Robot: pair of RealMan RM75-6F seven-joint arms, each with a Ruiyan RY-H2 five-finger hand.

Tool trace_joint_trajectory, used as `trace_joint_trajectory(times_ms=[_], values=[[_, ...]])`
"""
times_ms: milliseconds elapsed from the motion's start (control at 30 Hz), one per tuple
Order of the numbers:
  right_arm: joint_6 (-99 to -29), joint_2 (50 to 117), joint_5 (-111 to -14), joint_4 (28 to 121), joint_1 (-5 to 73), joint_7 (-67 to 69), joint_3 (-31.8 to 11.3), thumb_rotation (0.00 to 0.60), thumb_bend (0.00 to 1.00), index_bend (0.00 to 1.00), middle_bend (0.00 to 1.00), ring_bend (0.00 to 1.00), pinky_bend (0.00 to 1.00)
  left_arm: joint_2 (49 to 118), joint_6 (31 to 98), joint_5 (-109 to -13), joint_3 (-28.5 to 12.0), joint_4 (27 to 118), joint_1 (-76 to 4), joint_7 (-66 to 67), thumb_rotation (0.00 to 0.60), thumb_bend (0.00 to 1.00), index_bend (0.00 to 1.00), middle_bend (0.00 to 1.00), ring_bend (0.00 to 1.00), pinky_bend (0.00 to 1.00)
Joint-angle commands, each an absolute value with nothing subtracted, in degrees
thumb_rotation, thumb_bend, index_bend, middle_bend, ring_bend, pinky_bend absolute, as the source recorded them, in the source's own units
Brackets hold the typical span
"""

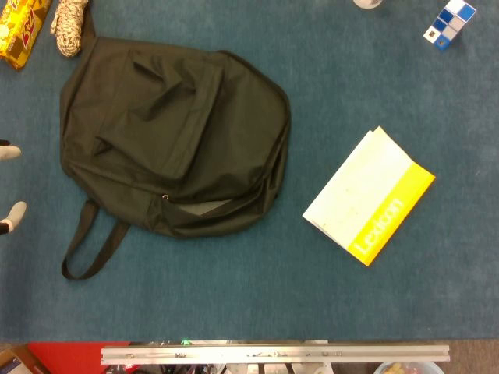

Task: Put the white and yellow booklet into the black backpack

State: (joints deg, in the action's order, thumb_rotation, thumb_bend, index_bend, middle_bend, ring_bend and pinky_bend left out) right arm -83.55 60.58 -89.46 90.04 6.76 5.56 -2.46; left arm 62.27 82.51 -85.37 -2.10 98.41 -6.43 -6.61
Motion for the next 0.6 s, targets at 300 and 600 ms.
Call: trace_joint_trajectory(times_ms=[300, 600], values=[[-83.2, 60.5, -90.1, 90.1, 7.2, 5.8, -2.4, 0.6, 0.12, 0.44, 0.45, 0.35, 0.5, 62.3, 82.1, -85.1, -2.0, 98.4, -6.6, -6.4, 0.6, 0.2, 0.27, 0.23, 0.16, 0.28], [-82.3, 59.8, -92.3, 90.9, 8.4, 5.4, -1.9, 0.6, 0.12, 0.44, 0.45, 0.35, 0.5, 62.3, 82.3, -85.6, -1.9, 98.5, -6.5, -6.6, 0.6, 0.2, 0.27, 0.23, 0.16, 0.28]])
